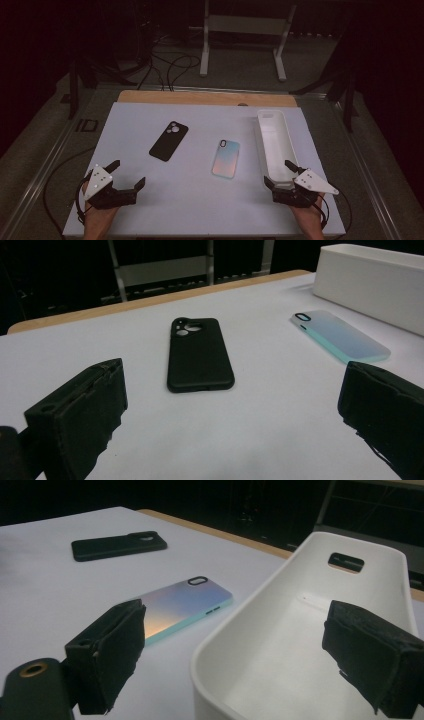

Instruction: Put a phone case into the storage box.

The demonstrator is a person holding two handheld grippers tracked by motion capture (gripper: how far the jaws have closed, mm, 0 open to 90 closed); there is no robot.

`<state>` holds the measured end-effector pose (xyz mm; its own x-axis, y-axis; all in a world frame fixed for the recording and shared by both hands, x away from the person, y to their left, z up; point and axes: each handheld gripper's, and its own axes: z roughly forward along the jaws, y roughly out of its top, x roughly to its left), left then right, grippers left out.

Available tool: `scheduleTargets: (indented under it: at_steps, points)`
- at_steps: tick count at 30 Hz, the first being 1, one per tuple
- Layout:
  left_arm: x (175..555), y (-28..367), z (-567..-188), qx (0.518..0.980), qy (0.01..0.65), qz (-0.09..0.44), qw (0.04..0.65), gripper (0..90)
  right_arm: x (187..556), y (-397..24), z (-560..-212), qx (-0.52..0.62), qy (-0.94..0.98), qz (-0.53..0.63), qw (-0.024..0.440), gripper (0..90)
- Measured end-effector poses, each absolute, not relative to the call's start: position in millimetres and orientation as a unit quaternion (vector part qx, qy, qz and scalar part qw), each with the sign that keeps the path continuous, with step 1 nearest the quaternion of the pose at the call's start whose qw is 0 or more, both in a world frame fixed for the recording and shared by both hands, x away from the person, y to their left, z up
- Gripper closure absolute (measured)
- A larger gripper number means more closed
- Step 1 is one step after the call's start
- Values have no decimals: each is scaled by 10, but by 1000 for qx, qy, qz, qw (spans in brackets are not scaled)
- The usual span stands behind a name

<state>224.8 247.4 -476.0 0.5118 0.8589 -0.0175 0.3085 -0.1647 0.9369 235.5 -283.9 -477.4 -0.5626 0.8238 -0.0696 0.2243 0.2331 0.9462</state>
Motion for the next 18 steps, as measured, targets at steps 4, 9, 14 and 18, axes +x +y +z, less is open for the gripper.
scheduleTargets:
  at_steps: [4, 9, 14, 18]
  points:
    - [2245, 2485, -4756, 708, 414, 276, 501, 0, 2362, -2847, -4796, 365, 727, 501, 296, 99]
    - [2240, 2493, -4762, 706, 416, 279, 500, 0, 2361, -2835, -4798, 365, 726, 500, 298, 100]
    - [2230, 2495, -4758, 703, 417, 284, 501, 0, 2367, -2836, -4805, 363, 728, 500, 298, 100]
    - [2226, 2485, -4759, 704, 416, 284, 501, 0, 2366, -2832, -4802, 364, 728, 500, 295, 100]
